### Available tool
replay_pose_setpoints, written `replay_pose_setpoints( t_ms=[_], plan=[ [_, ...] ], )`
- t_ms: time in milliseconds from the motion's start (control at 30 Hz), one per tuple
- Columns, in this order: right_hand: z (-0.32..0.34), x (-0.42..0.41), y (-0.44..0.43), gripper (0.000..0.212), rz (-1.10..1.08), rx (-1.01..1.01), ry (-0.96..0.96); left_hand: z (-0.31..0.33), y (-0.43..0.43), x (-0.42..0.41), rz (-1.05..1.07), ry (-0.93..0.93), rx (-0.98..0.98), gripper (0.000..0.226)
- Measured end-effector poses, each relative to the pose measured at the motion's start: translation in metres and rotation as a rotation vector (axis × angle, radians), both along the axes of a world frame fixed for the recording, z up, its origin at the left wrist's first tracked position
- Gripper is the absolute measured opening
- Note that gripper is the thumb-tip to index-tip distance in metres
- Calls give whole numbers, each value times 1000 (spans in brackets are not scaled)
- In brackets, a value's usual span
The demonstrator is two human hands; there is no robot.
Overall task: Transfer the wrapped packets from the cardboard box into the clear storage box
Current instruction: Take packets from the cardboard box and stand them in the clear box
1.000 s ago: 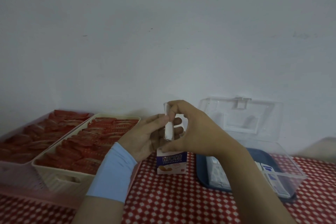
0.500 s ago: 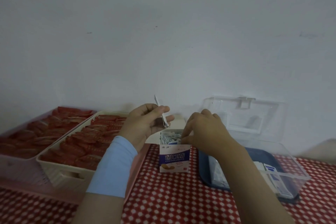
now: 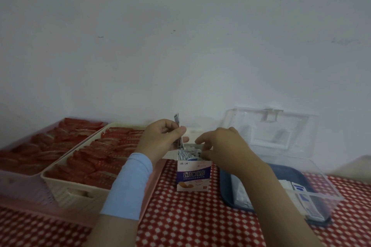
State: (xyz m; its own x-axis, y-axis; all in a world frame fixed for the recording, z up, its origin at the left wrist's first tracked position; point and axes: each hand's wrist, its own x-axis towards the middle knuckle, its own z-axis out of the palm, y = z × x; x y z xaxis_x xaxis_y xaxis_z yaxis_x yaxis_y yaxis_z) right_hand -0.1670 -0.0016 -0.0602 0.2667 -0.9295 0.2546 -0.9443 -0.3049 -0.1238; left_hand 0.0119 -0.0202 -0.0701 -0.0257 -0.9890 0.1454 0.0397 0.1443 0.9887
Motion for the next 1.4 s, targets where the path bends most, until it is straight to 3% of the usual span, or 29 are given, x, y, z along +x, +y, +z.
replay_pose_setpoints(
  t_ms=[67,200,333,467,567,700,800,933,1000,1200,1333,1400],
  plan=[
    [2,-3,-2,22,-3,-32,-75,0,0,1,-4,-7,-7,15],
    [13,-15,2,20,31,-135,-487,1,0,3,-6,22,-17,15],
    [27,-20,13,28,205,-25,-837,6,7,2,-199,92,39,14],
    [28,-12,18,27,275,7,-771,7,16,-1,-477,172,127,37],
    [25,-6,17,22,264,-17,-836,8,21,-5,-544,232,153,33],
    [20,3,15,17,191,-33,-964,5,20,-12,-534,299,169,32],
    [18,1,16,23,198,-114,-857,3,15,-10,-474,349,159,35],
    [26,-5,28,41,324,158,-698,0,13,-5,-457,397,157,29],
    [25,-1,30,48,331,173,-632,0,14,-5,-473,390,166,26],
    [18,3,24,46,376,24,-652,-3,16,-7,-524,402,175,25],
    [19,2,26,53,374,156,-665,-5,13,-5,-543,409,173,18],
    [20,-1,25,45,376,221,-775,-5,13,-3,-552,390,155,29]
  ],
)
